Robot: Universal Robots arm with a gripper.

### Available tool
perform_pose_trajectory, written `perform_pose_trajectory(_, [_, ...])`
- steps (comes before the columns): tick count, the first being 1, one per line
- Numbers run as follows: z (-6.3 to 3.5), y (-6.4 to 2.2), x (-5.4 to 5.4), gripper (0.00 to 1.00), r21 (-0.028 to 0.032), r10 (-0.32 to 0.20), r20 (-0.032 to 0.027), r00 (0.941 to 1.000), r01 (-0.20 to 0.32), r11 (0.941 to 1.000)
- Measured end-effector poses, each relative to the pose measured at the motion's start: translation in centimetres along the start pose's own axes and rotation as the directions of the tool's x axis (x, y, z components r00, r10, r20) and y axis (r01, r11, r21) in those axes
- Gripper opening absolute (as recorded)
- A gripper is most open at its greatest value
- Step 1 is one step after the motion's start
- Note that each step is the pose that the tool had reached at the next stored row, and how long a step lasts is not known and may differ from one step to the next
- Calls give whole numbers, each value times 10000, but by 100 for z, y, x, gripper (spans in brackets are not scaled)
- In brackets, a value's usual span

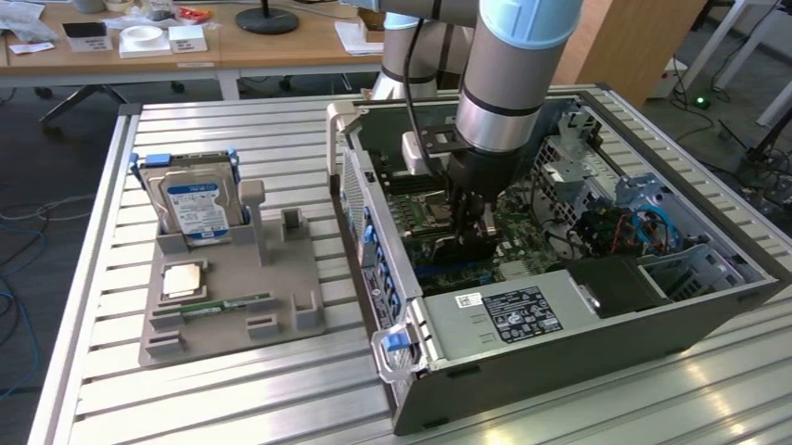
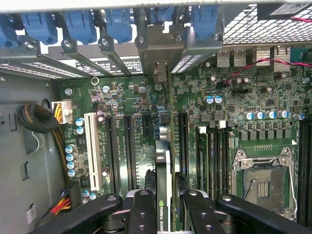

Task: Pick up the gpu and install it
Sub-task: 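Insert the gpu into the slot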

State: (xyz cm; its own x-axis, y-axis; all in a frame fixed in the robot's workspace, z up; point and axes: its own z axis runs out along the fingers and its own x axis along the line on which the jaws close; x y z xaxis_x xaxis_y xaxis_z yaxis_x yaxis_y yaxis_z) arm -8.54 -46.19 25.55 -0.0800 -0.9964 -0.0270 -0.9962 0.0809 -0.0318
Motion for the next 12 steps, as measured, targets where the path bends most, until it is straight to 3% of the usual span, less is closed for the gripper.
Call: perform_pose_trajectory(12, [6,18,2,26,3,-9,1,10000,9,10000])
